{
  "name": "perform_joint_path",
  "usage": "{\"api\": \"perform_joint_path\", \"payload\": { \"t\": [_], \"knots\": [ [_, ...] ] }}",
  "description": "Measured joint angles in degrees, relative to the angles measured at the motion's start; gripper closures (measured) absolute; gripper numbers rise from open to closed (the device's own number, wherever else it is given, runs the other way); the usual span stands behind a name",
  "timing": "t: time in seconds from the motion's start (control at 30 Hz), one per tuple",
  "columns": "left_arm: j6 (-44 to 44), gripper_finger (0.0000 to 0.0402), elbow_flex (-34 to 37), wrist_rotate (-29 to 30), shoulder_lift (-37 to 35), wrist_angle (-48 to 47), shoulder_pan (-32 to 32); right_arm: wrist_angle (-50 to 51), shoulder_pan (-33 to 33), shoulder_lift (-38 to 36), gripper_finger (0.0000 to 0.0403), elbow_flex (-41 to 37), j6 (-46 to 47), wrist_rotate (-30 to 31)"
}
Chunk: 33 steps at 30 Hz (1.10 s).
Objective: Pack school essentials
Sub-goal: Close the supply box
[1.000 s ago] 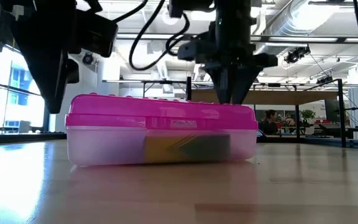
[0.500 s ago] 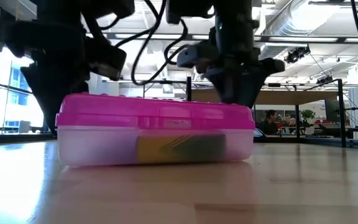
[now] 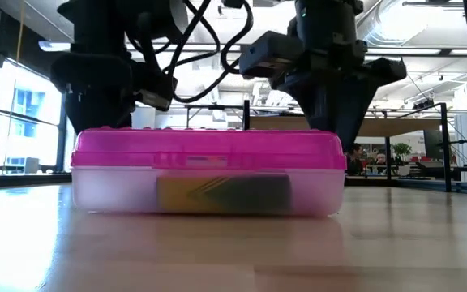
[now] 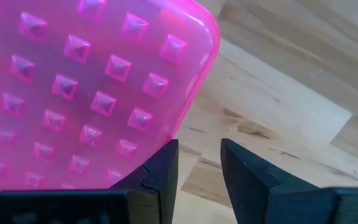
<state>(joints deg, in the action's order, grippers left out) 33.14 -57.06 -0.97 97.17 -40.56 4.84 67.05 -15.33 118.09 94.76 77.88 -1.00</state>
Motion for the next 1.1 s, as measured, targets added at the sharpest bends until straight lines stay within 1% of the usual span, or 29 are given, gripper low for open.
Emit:
{"api": "perform_joint_path", "payload": {
  "t": [0.2, 0.43, 0.6, 0.7, 0.77, 0.83, 0.9, 0.97, 1.03, 1.1],
  "knots": [
    [-2.30, 0.0190, 0.00, 0.24, 0.00, -0.12, -1.47, 0.11, -0.51, 0.00, 0.0289, 0.00, 1.63, 0.26],
    [-2.29, 0.0190, -0.07, 0.12, -1.34, -2.77, -1.37, 1.90, -0.40, -1.29, 0.0289, 0.00, 0.98, 2.28],
    [-3.19, 0.0190, -1.51, -1.01, -4.73, -7.44, -1.37, 3.21, -0.34, -3.11, 0.0289, 0.00, 0.62, 2.16],
    [-3.82, 0.0190, -2.57, -1.24, -7.17, -9.87, -1.35, 1.99, -0.31, -4.79, 0.0289, 0.00, 0.59, 2.00],
    [-3.87, 0.0190, -2.58, -1.38, -9.65, -11.41, -1.35, -1.90, -0.34, -6.10, 0.0289, 0.00, 0.51, 2.62],
    [-3.96, 0.0190, -2.64, -1.86, -11.71, -11.26, -1.35, -6.45, -0.34, -7.27, 0.0289, 0.00, -0.53, 4.49],
    [-5.04, 0.0190, -2.49, -3.12, -14.35, -12.64, -1.55, -13.41, -0.34, -7.92, 0.0289, 0.04, -1.90, 6.16],
    [-5.32, 0.0190, -2.62, -3.54, -16.87, -11.67, -1.57, -19.79, -0.40, -7.96, 0.0289, 0.04, -4.63, 7.81],
    [-5.31, 0.0190, -2.54, -3.47, -19.48, -12.63, -1.86, -26.33, -0.39, -7.41, 0.0289, 0.07, -7.57, 8.58],
    [-4.96, 0.0190, -2.58, -3.47, -21.87, -11.70, -2.13, -28.98, -0.33, -6.95, 0.0289, 0.07, -9.79, 8.99]
  ]
}}
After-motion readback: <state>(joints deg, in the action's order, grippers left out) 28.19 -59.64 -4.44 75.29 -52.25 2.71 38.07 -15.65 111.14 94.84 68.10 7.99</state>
